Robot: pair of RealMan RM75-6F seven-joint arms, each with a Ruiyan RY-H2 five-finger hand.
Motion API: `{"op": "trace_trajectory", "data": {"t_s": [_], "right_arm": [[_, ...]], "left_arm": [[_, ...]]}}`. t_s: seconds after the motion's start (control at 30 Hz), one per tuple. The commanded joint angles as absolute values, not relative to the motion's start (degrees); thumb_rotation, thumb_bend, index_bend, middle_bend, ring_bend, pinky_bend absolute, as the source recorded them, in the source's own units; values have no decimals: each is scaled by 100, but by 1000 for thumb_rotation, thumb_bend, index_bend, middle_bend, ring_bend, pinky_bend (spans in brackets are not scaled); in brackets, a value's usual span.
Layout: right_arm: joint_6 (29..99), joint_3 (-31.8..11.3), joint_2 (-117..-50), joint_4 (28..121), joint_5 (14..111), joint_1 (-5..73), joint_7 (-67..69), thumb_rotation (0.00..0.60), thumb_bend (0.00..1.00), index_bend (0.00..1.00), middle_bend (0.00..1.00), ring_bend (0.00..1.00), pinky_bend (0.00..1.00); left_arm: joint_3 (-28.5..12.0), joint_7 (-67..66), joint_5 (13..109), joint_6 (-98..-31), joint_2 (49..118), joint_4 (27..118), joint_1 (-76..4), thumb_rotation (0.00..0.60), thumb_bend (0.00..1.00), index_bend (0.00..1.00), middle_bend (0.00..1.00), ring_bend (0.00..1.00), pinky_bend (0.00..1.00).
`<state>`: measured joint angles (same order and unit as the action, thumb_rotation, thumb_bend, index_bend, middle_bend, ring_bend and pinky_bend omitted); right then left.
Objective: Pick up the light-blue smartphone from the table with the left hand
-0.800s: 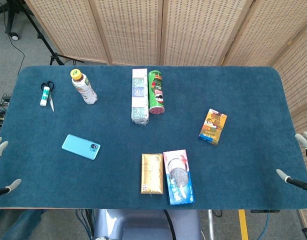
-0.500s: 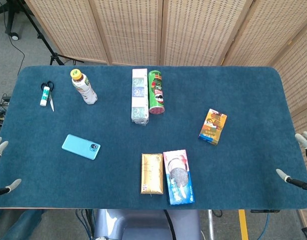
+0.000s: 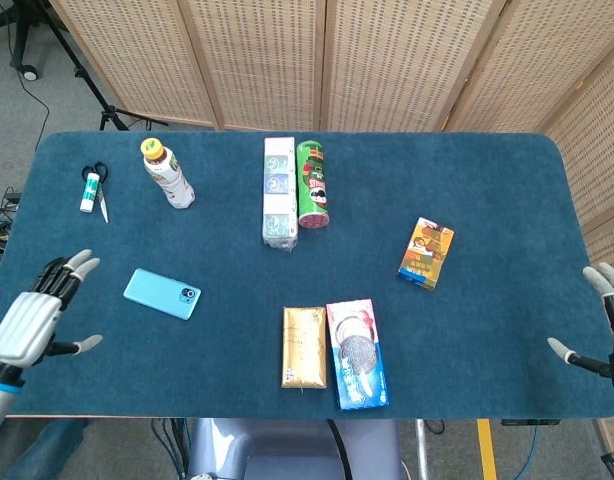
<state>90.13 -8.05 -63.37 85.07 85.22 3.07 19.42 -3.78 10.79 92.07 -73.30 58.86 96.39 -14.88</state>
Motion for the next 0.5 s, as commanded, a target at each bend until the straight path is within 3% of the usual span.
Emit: {"op": "trace_trajectory", "data": {"t_s": [0.03, 0.27, 0.5], "right_arm": [[8960, -818, -6332, 8488, 8481, 328, 1978, 600, 53, 134, 0, 0, 0], [8760, -842, -6331, 8455, 8341, 384, 2030, 600, 53, 134, 0, 0, 0], [8596, -844, -6336, 8410, 8285, 446, 2072, 600, 53, 134, 0, 0, 0]], "left_arm": [[-603, 643, 8800, -6346, 6229, 9325, -2176, 600, 0, 0, 0, 0, 0], [-555, 153, 8407, -5403, 6770, 8754, -2718, 600, 2, 0, 0, 0, 0], [-520, -330, 8060, -5077, 7421, 8053, -2951, 600, 10, 0, 0, 0, 0]]}}
